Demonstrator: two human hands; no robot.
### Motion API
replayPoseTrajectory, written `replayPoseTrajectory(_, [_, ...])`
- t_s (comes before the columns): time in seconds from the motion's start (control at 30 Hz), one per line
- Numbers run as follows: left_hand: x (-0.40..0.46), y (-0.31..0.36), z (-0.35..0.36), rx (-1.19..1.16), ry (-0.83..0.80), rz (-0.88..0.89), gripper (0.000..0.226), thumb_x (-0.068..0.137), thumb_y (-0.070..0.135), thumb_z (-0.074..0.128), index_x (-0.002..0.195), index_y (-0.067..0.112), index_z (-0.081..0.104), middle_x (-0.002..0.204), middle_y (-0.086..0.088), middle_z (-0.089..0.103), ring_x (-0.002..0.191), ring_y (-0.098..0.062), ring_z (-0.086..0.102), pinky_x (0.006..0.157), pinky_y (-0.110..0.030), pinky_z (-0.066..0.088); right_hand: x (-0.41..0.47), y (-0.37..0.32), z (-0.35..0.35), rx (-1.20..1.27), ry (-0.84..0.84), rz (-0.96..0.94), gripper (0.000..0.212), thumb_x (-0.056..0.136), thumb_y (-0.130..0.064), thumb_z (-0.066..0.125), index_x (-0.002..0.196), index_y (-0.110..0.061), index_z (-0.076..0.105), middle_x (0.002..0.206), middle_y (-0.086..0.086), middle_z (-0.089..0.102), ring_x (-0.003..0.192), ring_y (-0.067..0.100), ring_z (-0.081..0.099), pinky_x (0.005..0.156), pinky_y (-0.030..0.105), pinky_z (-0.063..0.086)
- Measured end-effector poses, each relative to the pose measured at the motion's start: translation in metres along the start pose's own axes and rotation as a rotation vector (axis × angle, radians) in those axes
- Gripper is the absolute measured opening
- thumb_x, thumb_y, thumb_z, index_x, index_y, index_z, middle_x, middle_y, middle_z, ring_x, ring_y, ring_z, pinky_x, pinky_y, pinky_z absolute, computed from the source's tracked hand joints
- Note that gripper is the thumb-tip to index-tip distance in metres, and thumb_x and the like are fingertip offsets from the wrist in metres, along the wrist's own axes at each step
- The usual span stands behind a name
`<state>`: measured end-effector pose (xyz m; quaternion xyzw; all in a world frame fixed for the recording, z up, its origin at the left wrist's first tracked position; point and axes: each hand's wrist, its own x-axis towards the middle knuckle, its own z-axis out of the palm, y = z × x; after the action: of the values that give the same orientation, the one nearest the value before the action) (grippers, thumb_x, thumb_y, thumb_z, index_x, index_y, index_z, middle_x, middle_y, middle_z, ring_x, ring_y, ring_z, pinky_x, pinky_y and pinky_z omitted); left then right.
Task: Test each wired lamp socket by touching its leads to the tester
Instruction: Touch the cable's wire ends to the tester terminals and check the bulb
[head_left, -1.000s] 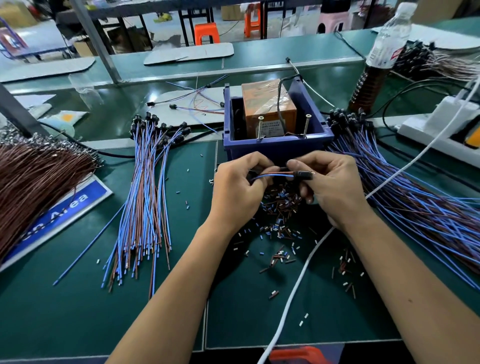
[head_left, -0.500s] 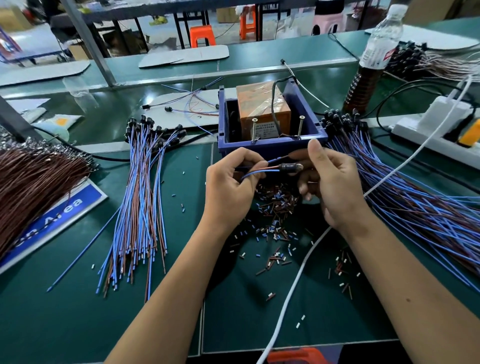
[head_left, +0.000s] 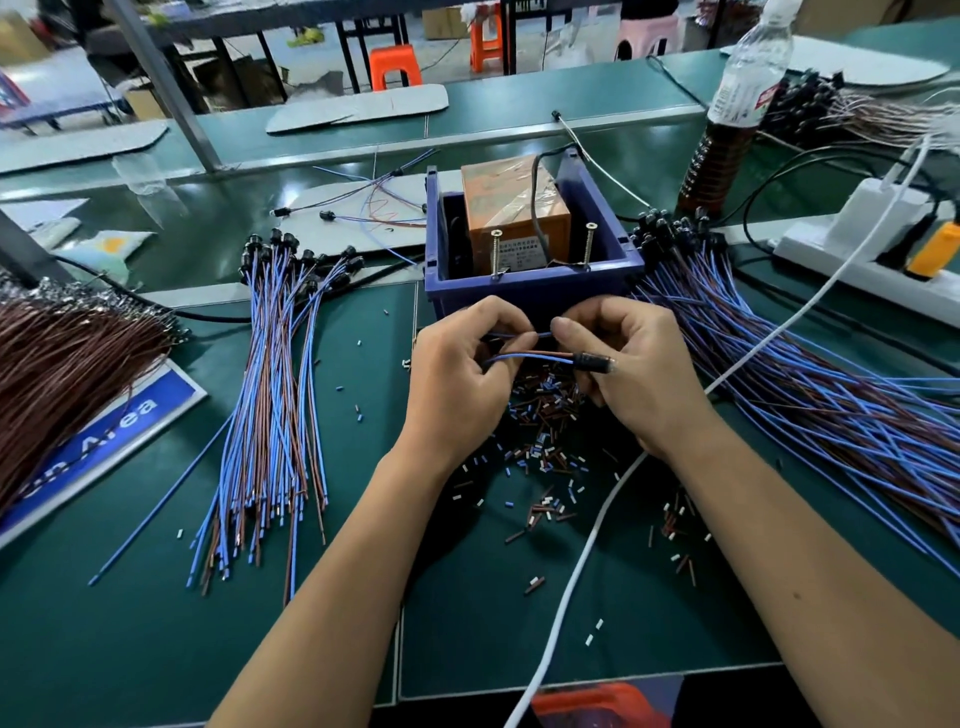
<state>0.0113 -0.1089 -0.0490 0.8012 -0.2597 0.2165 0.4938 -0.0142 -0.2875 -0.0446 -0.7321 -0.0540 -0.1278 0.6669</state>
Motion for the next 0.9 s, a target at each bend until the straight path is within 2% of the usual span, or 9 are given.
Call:
replayPoseTrajectory(0.2, [0.001,0.001,-0.002,-0.016,-0.008,0.016,0.01,0.094,0.012,0.068,0.085,0.017,0.066,0.074,0.008,0.063,0.065,-0.014,0.059,0.06,-0.031,0.047,-0.004,-0.005,0.003,0.038,0.002,-0.022,0.015,0.1,-0.019,0.071,0.087,-0.012,0.07,0.063,0.003,0.062,0.042,0.014,0.054,0.038,0.021,0.039])
replayPoseTrajectory(0.37, [0.001,0.007,-0.001,0.015,0.011,0.055,0.011,0.093,0.01,0.068,0.084,0.016,0.065,0.074,0.011,0.062,0.067,-0.013,0.058,0.063,-0.024,0.043,-0.006,-0.01,0.005,0.037,0.01,-0.069,0.016,0.103,-0.015,0.067,0.091,-0.004,0.067,0.064,-0.002,0.058,0.046,0.013,0.053,0.043,0.02,0.041])
replayPoseTrajectory(0.53, [0.002,0.01,-0.001,0.085,0.017,0.1,0.013,0.09,0.006,0.069,0.082,0.014,0.064,0.074,0.013,0.059,0.068,-0.008,0.055,0.063,-0.021,0.039,-0.008,-0.009,0.01,0.016,0.015,-0.07,0.018,0.106,-0.016,0.06,0.095,-0.001,0.062,0.062,0.0,0.054,0.046,0.016,0.05,0.042,0.023,0.04])
replayPoseTrajectory(0.67, [0.002,0.005,-0.009,0.098,0.063,0.094,0.015,0.089,0.002,0.068,0.08,0.013,0.062,0.073,0.012,0.057,0.067,-0.009,0.054,0.062,-0.019,0.038,-0.005,-0.008,0.004,0.045,0.167,-0.061,0.019,0.109,-0.015,0.053,0.091,-0.011,0.058,0.067,-0.006,0.058,0.047,0.012,0.049,0.041,0.026,0.038])
replayPoseTrajectory(0.8, [0.0,0.007,-0.01,0.013,0.159,0.05,0.013,0.092,0.005,0.068,0.081,0.011,0.064,0.073,0.011,0.06,0.065,-0.012,0.056,0.062,-0.022,0.042,-0.005,-0.004,0.003,-0.049,0.182,-0.12,0.013,0.101,-0.018,0.067,0.089,-0.016,0.064,0.065,-0.008,0.062,0.048,0.01,0.053,0.044,0.024,0.042])
replayPoseTrajectory(0.9, [-0.001,0.015,-0.001,-0.088,0.26,0.012,0.013,0.095,0.006,0.067,0.083,0.01,0.064,0.075,0.009,0.06,0.065,-0.011,0.056,0.06,-0.023,0.045,-0.007,-0.002,0.014,0.057,0.099,-0.095,0.006,0.095,-0.014,0.075,0.091,-0.017,0.072,0.065,-0.006,0.065,0.042,0.009,0.05,0.038,0.02,0.038])
